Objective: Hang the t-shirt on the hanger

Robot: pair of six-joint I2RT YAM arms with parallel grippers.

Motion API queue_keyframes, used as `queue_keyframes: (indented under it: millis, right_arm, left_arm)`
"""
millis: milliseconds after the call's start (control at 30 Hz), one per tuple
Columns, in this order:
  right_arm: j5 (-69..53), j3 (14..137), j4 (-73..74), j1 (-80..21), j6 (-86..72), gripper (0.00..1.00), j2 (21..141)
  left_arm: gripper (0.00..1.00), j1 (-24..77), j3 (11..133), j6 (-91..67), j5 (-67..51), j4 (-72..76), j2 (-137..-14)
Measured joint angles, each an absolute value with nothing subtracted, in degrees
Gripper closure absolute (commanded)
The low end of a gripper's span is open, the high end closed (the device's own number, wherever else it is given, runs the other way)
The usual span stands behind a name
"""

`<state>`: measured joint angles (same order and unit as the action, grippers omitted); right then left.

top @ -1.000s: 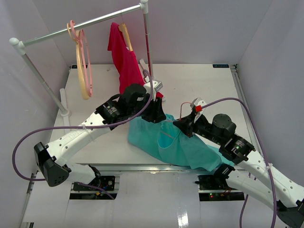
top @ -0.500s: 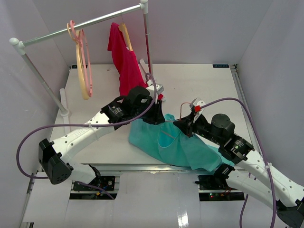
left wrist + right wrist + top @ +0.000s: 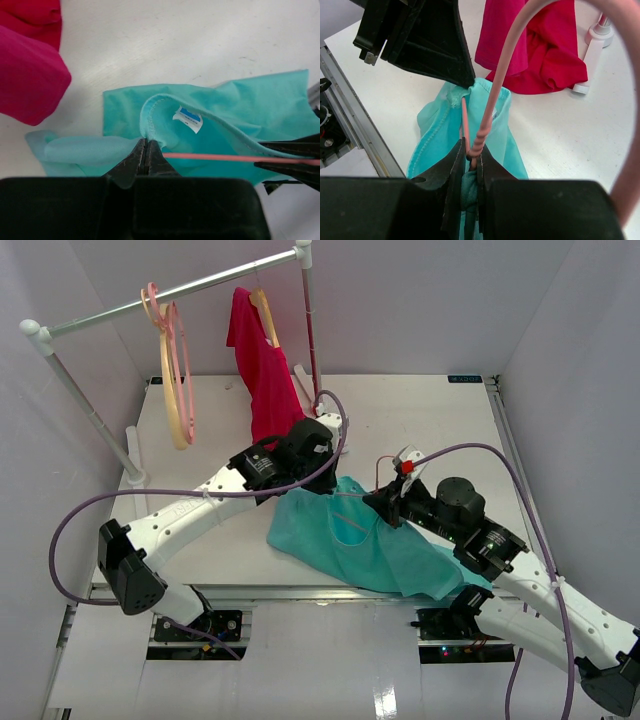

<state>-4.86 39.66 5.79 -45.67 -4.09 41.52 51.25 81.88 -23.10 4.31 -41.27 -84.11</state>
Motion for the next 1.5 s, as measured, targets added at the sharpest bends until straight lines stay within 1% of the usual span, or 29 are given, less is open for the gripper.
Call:
queue_keyframes:
  millis: [167, 267, 300, 367, 400, 533, 600, 700, 800, 900, 1000, 1200, 1267, 1400, 1500]
  right_arm:
    - [-4.44, 41.06, 5.71, -45.67, -4.08, 0.92, 46.89]
    - [-4.15, 41.1, 5.61, -45.7, -4.1, 0.92, 48.93]
    - [-4.07, 41.1, 5.51, -45.72, -4.1, 0.92, 49.24]
    - [-3.8, 41.1, 5.09, -45.74, -4.13, 0.92, 49.57]
    - [-3.6, 41.1, 4.77, -45.74, -4.17, 0.92, 49.63]
    - [-2.76, 41.07, 3.01, -45.76, -4.53, 0.92, 49.66]
    - [-2.4, 41.02, 2.22, -45.75, -4.81, 0.92, 49.65]
    - [-2.06, 41.01, 1.05, -45.78, -5.44, 0.92, 49.65]
    - [-1.83, 40.91, -0.13, -45.78, -5.9, 0.92, 49.54]
    - [-1.9, 40.82, -1.07, -45.78, -6.13, 0.92, 49.09]
    - [-2.21, 40.82, -1.32, -45.78, -6.31, 0.92, 48.09]
    - [-5.73, 40.73, -0.3, -45.78, -5.87, 0.92, 41.93]
    - [-8.09, 40.73, 0.81, -45.78, -5.79, 0.92, 39.0]
    - [-13.58, 40.77, 1.67, -45.78, -6.15, 0.92, 33.34]
    - [-17.49, 41.37, 1.75, -45.78, -6.87, 0.92, 31.18]
  left_arm:
    - [1.0, 55.11, 87.84, -22.15, 10.79, -45.02, -88.54]
    - [0.98, 57.32, 89.09, -21.85, 12.19, -45.75, -89.55]
    - [0.96, 57.89, 89.11, -21.8, 12.43, -45.98, -89.58]
    - [0.8, 58.69, 89.12, -21.56, 12.66, -46.25, -89.59]
    - [0.75, 58.96, 89.06, -21.38, 12.62, -46.23, -89.55]
    - [0.63, 59.35, 86.1, -20.55, 9.57, -43.92, -87.57]
    - [0.55, 59.36, 82.96, -20.39, 6.59, -41.15, -85.09]
    - [0.53, 59.39, 78.49, -20.55, 1.07, -37.23, -79.86]
    - [0.51, 59.44, 77.84, -20.64, -3.93, -34.07, -75.73]
    - [0.5, 59.46, 77.82, -20.55, -5.89, -31.38, -72.53]
    - [0.5, 59.48, 77.82, -19.95, -4.78, -30.99, -70.01]
    - [0.51, 59.51, 77.82, -13.66, 6.94, -36.92, -66.36]
    - [0.51, 59.47, 77.83, -11.9, 8.82, -39.3, -65.61]
    - [0.51, 59.48, 78.07, -7.81, 9.55, -44.84, -64.61]
    - [0.5, 59.48, 78.07, -5.2, 7.85, -46.33, -63.61]
